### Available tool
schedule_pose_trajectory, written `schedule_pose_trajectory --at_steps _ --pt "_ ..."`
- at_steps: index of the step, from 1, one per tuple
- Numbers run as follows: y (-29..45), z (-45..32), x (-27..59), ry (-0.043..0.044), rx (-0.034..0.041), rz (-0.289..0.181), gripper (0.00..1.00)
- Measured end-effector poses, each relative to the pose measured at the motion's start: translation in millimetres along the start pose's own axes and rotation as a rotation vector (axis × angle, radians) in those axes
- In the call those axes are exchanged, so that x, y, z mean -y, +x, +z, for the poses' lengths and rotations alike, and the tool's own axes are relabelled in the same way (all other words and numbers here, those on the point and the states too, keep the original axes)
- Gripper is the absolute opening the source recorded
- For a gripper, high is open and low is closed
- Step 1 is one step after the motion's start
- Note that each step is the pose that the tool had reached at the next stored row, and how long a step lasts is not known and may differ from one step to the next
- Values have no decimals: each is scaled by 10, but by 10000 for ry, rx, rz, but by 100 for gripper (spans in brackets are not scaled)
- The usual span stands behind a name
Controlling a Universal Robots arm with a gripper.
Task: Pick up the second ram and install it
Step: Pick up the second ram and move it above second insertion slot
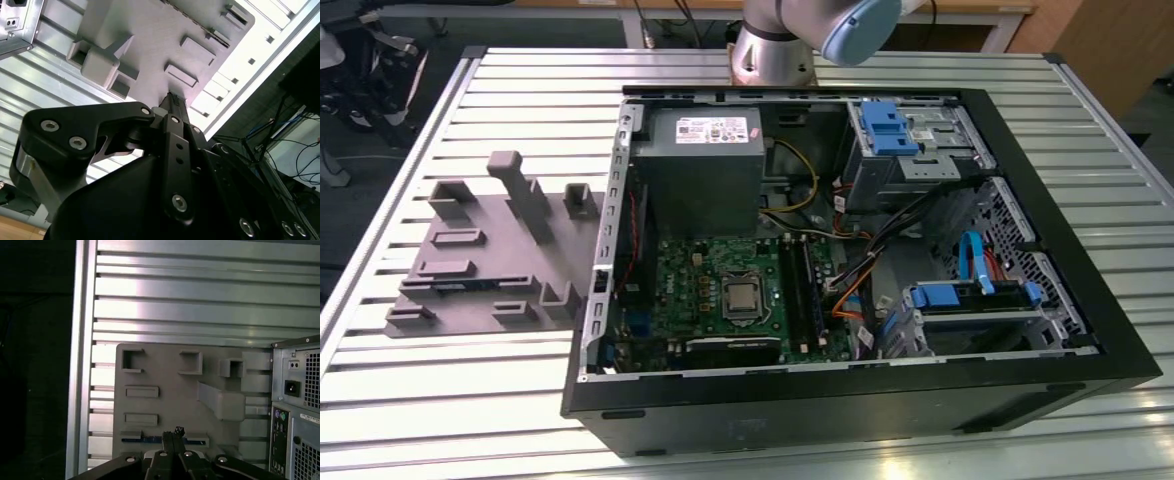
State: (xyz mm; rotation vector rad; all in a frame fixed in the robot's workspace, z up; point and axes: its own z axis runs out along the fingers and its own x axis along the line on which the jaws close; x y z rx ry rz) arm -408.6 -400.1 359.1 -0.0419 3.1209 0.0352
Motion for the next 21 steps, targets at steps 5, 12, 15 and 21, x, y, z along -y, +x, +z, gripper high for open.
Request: schedule_pose_trajectory --at_steps 5,12,15,21 --pt "0 0 0 -4 -5 -194 11" --pt "0 0 0 -9 -11 -449 11" --pt "0 0 0 -12 -12 -569 11" --pt "0 0 0 -17 -19 -831 11"
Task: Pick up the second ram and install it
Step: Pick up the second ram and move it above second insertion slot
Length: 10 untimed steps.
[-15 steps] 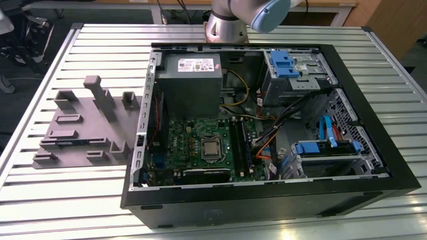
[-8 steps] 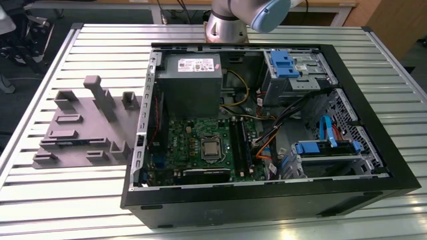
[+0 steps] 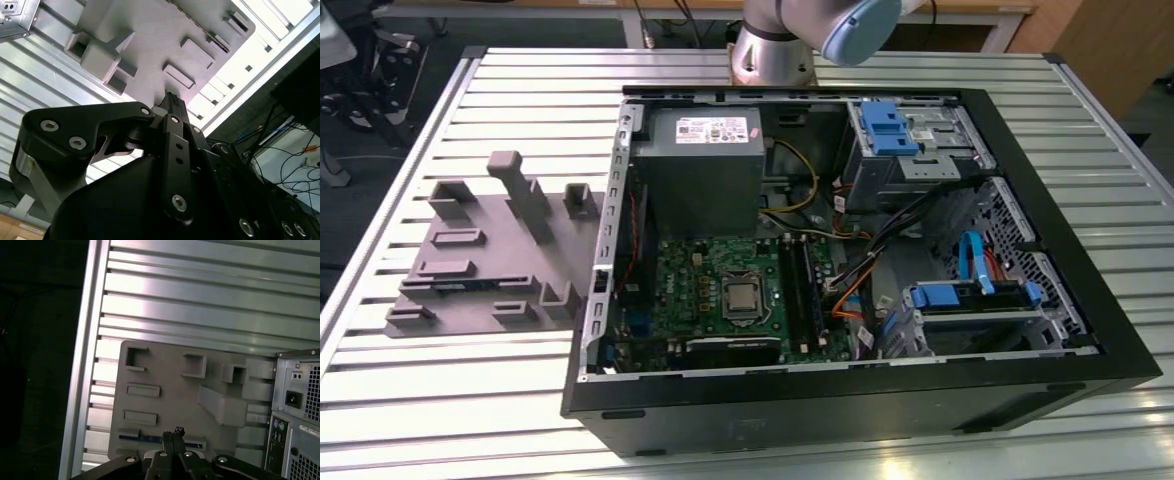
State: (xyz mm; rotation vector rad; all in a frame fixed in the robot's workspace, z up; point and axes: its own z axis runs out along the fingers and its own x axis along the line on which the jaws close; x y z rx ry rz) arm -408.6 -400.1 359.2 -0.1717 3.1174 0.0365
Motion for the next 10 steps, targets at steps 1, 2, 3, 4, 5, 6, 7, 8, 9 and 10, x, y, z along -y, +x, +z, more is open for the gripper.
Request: schedule_pose_trajectory --at_steps 1,2,3,4,5,6,7,8,9,10 --pt "0 0 0 -1 -1 -46 11" --pt "0 0 0 -2 -2 -91 11" --pt "0 0 0 -2 -3 -135 11" --pt "0 0 0 -3 -5 -179 11" --pt "0 0 0 -4 -5 -229 11" --pt "0 0 0 -5 -6 -273 11" --pt "0 0 0 -18 -19 -863 11" --pt "0 0 0 -19 -20 -907 11" --pt "0 0 0 -19 -21 -950 11" --pt "0 0 0 -20 -22 -994 11"
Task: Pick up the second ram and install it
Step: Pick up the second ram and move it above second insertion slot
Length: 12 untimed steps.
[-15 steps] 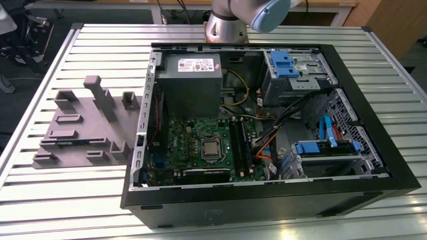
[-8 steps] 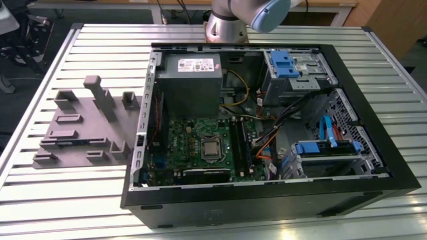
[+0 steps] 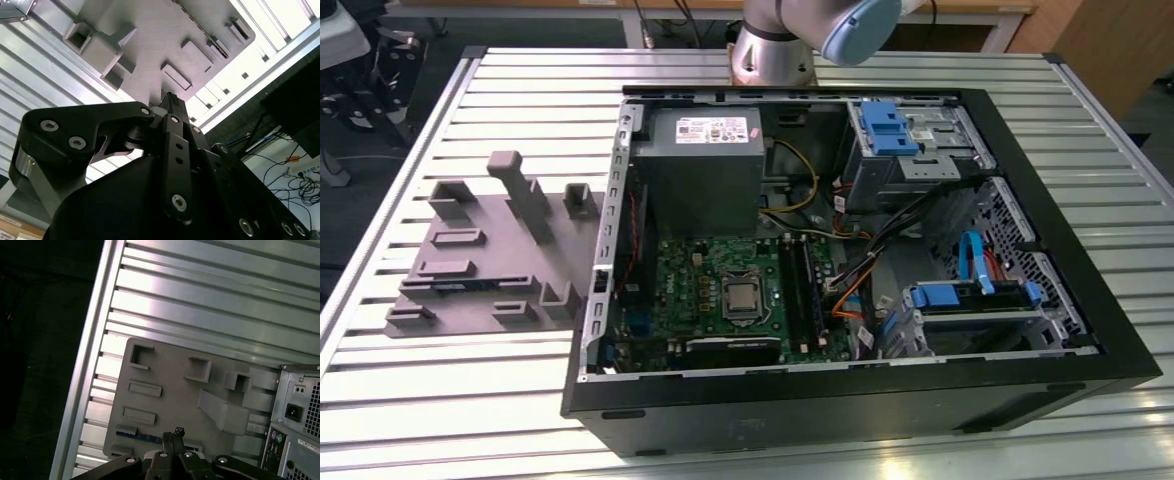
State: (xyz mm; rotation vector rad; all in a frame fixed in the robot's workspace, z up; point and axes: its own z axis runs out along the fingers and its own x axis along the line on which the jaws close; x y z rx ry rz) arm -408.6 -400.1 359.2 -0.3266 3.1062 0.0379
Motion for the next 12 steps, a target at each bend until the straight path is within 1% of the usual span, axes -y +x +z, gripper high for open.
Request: schedule_pose_trajectory --at_steps 5,12 --pt "0 0 0 -4 -4 -213 11" --pt "0 0 0 -5 -5 -236 11"
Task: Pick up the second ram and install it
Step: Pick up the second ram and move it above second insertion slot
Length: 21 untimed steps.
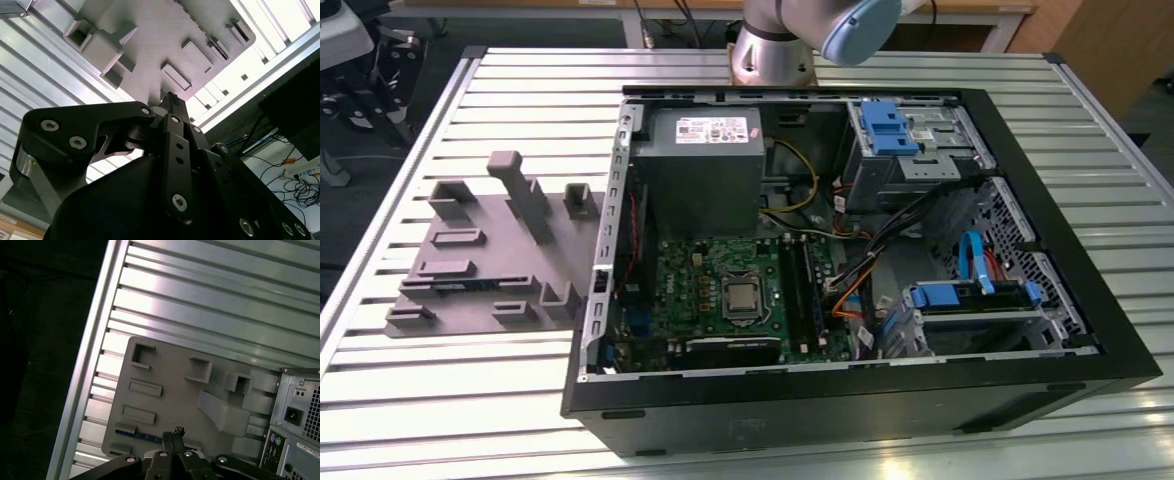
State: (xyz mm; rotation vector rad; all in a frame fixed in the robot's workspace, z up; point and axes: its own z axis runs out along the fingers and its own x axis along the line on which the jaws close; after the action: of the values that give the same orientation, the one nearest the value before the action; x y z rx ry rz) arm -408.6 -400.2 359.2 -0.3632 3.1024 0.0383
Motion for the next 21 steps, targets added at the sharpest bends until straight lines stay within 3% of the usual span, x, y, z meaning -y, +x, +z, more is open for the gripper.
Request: schedule_pose_trajectory --at_steps 9,21 --pt "0 0 1 -2 -2 -83 11" --pt "12 0 2 -23 -26 -1159 11"
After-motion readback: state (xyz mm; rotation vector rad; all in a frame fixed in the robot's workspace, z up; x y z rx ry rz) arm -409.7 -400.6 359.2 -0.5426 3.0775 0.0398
